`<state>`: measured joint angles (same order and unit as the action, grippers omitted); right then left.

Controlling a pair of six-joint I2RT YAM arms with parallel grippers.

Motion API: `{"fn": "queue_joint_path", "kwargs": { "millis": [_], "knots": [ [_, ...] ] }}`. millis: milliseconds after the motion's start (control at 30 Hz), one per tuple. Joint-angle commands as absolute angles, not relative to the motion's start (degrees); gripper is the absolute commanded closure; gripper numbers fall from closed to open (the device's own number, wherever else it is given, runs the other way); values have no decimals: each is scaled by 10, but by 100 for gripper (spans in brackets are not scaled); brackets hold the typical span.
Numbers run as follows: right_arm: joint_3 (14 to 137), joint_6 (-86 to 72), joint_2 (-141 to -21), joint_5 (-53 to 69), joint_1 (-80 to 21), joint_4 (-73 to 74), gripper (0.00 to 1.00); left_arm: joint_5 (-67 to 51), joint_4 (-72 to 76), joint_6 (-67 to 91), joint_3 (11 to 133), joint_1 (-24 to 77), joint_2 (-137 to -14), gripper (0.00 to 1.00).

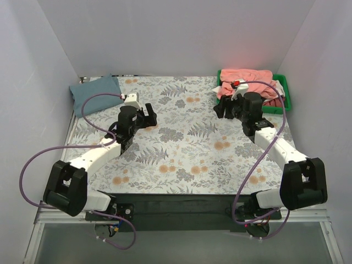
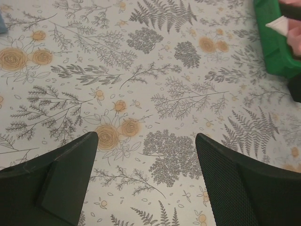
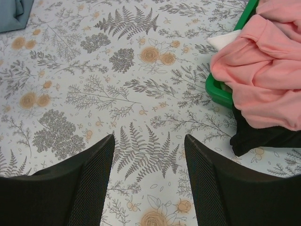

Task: Fold and stack the t-shirts
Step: Reset both grippers

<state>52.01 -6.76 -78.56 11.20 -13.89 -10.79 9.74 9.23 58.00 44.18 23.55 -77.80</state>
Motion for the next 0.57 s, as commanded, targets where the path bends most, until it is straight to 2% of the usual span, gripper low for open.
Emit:
{"fn": "queue_joint_path", "kwargs": {
  "millis": [0,533],
  "knots": [
    [507,-51,-754,81,-137,-145,33,61,132,585,432,238,-735,16],
    [498,-47,-744,54,-137,-148,33,82,129,575,410,237,-654,15]
  ]
}}
